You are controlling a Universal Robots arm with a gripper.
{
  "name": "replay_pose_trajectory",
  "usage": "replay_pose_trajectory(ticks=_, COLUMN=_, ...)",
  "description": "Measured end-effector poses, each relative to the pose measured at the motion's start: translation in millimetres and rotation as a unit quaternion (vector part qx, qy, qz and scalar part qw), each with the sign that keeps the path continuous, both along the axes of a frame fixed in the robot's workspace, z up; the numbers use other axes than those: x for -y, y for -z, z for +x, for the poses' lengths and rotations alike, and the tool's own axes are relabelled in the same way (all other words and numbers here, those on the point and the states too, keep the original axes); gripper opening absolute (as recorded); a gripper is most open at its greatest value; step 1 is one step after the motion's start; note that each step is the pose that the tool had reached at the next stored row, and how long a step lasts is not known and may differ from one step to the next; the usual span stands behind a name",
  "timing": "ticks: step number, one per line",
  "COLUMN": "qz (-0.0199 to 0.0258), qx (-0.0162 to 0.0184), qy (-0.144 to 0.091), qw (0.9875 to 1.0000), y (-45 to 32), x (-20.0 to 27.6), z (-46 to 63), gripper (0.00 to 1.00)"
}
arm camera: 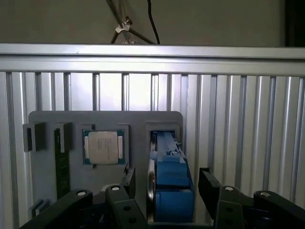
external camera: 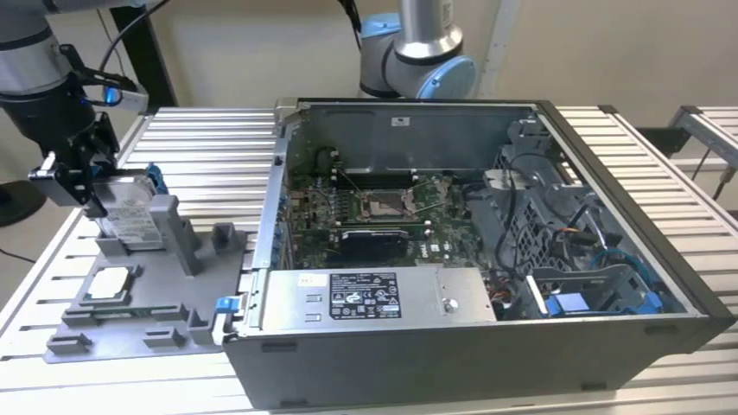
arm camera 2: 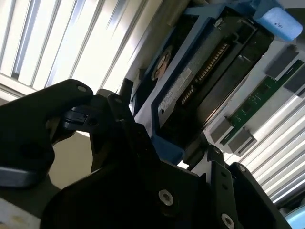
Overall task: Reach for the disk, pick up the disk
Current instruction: 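Pick up the disk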
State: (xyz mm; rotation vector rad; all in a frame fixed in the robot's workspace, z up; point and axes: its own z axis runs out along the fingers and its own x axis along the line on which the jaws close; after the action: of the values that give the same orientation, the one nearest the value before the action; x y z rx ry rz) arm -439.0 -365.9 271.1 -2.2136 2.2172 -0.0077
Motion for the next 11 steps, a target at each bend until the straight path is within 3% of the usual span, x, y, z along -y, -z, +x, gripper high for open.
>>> replay_pose_trajectory(ticks=11, qz=0.0, qx=0.0, qy=0.0, qw=1.0, y=3.5, x=-0.2, z=0.0, gripper=1.0)
